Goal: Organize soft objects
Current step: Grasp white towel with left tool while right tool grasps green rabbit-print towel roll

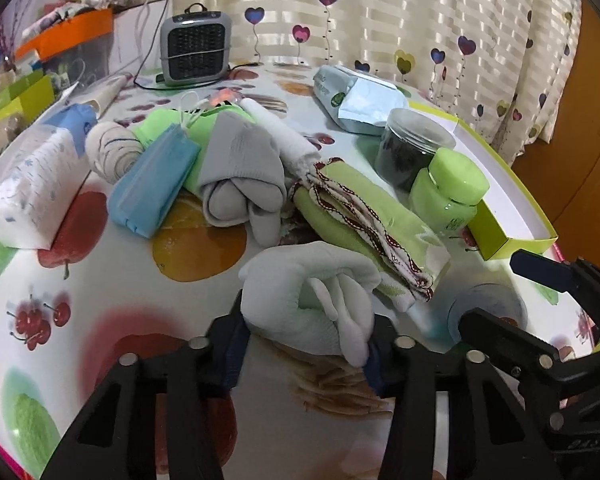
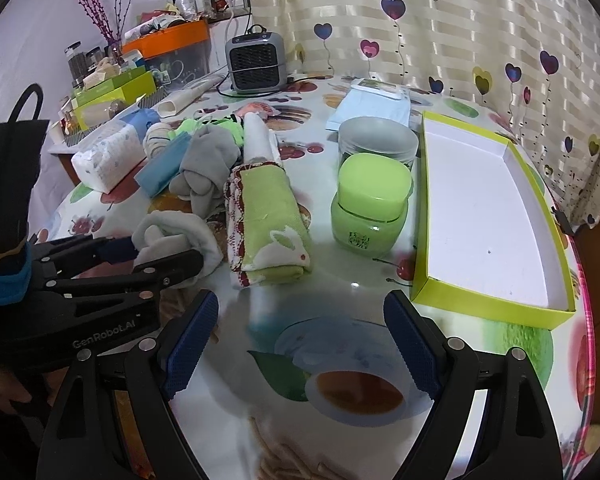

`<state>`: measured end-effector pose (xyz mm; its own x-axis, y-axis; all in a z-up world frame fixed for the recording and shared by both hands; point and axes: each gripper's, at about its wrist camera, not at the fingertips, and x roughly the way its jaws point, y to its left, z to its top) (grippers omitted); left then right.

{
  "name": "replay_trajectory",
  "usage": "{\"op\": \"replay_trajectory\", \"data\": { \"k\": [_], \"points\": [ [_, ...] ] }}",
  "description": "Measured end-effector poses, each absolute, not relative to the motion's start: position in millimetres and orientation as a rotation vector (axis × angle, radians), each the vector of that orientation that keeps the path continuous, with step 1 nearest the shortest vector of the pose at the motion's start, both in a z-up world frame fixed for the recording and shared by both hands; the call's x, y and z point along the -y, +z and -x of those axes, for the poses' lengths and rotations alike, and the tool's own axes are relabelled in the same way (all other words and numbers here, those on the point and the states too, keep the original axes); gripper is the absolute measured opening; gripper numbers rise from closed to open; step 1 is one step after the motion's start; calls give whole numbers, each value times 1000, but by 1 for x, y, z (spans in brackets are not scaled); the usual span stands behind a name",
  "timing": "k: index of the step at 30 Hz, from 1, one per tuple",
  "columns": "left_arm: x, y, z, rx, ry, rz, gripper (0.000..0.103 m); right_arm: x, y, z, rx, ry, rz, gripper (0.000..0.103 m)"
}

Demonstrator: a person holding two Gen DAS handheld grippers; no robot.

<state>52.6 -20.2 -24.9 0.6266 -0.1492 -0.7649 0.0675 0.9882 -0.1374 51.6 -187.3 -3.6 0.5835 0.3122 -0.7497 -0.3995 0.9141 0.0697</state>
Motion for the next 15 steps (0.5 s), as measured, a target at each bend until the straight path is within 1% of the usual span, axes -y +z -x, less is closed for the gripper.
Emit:
{"op": "replay_trajectory", "data": {
  "k": [2,5,15],
  "points": [
    [19,-24,-53,-877,-134,100,36,186,-5,-54,-864,418,106,85],
    [16,-23,-51,-868,-141,106,32,183,-5,-58,-871,426,99,85],
    [-5,-20,-42,-860,-118,129,30,157,-7,-72,-861,473,127,85]
  ]
}}
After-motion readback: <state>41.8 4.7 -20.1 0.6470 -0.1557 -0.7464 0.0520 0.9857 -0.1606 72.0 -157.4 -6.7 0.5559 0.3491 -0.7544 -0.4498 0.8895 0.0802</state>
